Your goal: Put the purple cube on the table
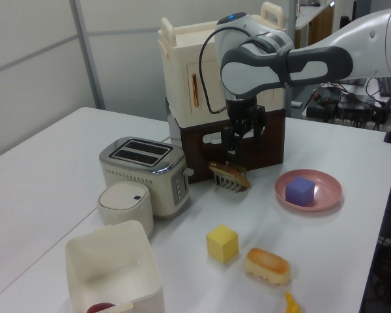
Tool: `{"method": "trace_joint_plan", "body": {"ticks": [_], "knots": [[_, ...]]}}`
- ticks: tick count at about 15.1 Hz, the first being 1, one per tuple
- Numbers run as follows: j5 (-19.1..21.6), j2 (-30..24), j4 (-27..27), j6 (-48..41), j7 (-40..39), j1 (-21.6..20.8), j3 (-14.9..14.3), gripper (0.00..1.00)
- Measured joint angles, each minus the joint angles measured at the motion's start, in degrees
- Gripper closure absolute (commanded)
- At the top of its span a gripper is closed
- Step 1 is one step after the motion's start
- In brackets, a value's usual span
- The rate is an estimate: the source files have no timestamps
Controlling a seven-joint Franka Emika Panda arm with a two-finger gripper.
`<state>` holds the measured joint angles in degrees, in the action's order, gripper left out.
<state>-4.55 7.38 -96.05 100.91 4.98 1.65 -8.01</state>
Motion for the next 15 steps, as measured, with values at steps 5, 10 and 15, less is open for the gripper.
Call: {"method": "trace_joint_plan", "body": {"ticks": [5,10,15], "knots": [[-0.01,0.00,0.08,0.00,-0.56,1.81,-0.09,0.00],[-0.01,2.51,-0.09,0.00,-7.37,8.07,-0.20,0.00],[-0.01,5.90,-3.33,3.65,-9.32,11.08,-0.21,0.00]]}}
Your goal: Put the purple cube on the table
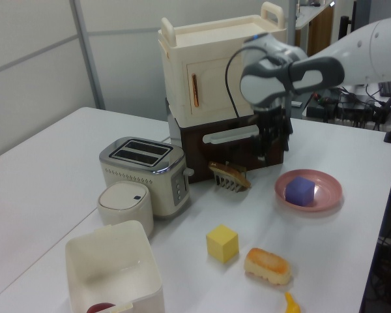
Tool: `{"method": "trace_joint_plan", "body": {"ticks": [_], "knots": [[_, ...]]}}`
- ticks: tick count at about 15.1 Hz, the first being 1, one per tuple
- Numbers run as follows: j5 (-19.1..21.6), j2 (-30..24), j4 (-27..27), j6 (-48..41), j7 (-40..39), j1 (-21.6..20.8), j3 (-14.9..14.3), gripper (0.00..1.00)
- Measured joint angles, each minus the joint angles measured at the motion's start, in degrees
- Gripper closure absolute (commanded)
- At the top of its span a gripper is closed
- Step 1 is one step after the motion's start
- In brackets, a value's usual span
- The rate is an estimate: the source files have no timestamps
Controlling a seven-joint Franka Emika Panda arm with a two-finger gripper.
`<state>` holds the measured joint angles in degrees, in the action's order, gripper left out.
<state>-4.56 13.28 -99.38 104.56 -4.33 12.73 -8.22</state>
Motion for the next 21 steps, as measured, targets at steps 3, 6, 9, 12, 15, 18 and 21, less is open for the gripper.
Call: {"method": "trace_joint_plan", "body": {"ticks": [3,6,9,12,15,18,21], "knots": [[0.00,1.46,-4.45,4.13,0.00,0.92,0.00,0.00],[0.00,2.17,-5.77,4.65,-2.77,2.59,0.00,0.00],[-0.15,2.18,-7.41,4.65,-5.60,4.16,0.00,0.00],[-1.32,2.22,-9.00,4.65,-6.14,4.48,0.00,0.00],[-2.32,2.45,-11.58,7.43,-6.24,4.48,0.00,0.51],[-2.38,2.44,-12.21,8.25,-6.32,4.48,0.00,0.75],[-2.29,0.13,-9.62,2.43,-9.74,4.45,0.02,0.73]]}}
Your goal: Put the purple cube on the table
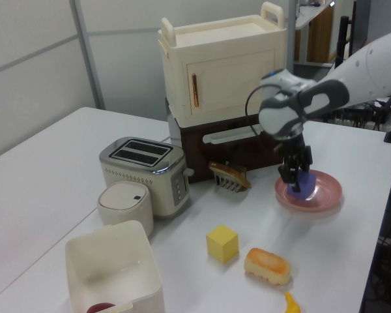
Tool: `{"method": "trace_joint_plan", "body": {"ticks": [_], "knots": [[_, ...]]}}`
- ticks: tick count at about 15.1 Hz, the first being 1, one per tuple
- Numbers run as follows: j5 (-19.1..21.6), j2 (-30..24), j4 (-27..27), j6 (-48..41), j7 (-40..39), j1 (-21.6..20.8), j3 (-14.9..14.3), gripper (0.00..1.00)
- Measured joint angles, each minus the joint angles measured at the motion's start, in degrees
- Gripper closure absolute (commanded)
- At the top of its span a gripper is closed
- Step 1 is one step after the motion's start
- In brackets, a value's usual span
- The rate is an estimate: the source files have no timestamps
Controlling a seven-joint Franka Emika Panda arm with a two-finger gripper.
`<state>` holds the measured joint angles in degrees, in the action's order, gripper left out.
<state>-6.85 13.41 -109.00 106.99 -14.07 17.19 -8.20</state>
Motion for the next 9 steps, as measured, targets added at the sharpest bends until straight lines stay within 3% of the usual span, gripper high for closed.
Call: {"method": "trace_joint_plan", "body": {"ticks": [3,6,9], "knots": [[3.84,-2.82,4.95,-6.52,-0.58,-0.85,1.10,0.68],[4.94,-2.51,5.21,-5.54,4.31,-5.97,1.74,0.60],[4.94,0.22,5.00,-3.53,9.59,-11.29,2.02,0.43]]}}
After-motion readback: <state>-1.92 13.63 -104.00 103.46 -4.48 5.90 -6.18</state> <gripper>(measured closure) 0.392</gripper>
